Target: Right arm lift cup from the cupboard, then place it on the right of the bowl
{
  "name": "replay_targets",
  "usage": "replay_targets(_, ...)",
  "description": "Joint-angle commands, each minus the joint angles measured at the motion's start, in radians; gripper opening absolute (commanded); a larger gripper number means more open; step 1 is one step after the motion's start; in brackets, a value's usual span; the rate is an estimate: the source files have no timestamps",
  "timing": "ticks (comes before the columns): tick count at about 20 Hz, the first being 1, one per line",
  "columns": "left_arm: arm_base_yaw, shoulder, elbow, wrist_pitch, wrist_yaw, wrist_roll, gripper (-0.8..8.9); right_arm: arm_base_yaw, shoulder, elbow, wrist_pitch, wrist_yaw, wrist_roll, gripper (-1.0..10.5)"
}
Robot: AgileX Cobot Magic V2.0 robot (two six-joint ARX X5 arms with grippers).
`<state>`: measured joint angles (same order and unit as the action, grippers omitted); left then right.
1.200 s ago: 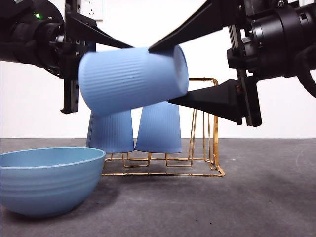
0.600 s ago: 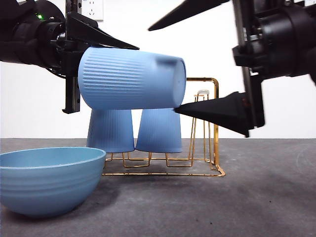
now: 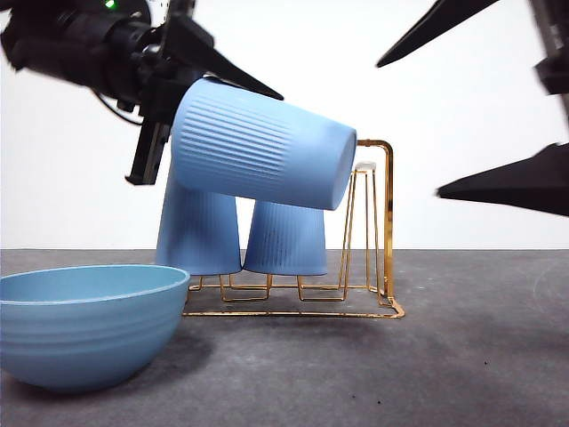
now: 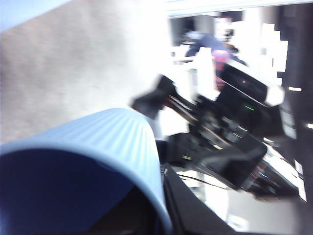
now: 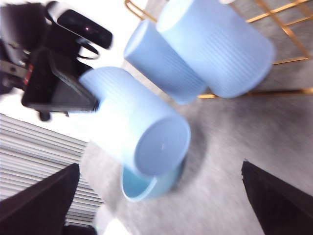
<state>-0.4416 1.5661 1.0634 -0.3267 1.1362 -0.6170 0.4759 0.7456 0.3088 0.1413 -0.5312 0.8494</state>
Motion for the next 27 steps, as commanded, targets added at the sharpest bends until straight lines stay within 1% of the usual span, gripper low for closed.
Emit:
replay_targets(1,-0.044,0.006,0.098,-0.175,-0.131,0.162,0.10,0.004,-0.095,0.031,-0.166,0.048,-0.071,5.7)
replay_targets(2,-0.060,0.010,0.132,-0.251,-0.196,0.209,0.10,0.005,-0.135,0.047,-0.243,0.072,-0.097,5.7)
replay_targets(3,-0.079,0.015,0.175,-0.336,-0.282,0.257,0.09,0.005,-0.187,0.072,-0.340,0.108,-0.131,5.7)
replay_targets(5,-0.121,0.029,0.241,-0.447,-0.414,0.319,0.09,0.006,-0.273,0.132,-0.508,0.187,-0.196,5.7)
replay_targets(9,-0.203,0.084,0.344,-0.554,-0.584,0.375,0.09,0.006,-0.398,0.272,-0.782,0.334,-0.325,5.7)
replay_targets(12,-0.267,0.155,0.423,-0.626,-0.706,0.417,0.09,0.006,-0.451,0.357,-0.913,0.410,-0.388,5.7)
replay_targets(13,-0.290,0.185,0.453,-0.657,-0.764,0.436,0.09,0.006,-0.465,0.382,-0.953,0.437,-0.407,5.7)
replay_targets(16,-0.366,0.257,0.534,-0.721,-0.915,0.477,0.09,0.006,-0.488,0.420,-1.026,0.497,-0.442,5.7)
replay_targets(19,-0.438,0.320,0.609,-0.765,-1.037,0.505,0.09,0.006,-0.488,0.421,-1.049,0.507,-0.442,5.7)
replay_targets(25,-0.530,0.415,0.645,-0.833,-1.165,0.512,0.09,0.006,-0.488,0.421,-1.048,0.510,-0.441,5.7)
replay_targets(27,-0.546,0.434,0.645,-0.836,-1.173,0.512,0.09,0.006,-0.488,0.421,-1.049,0.510,-0.441,5.7)
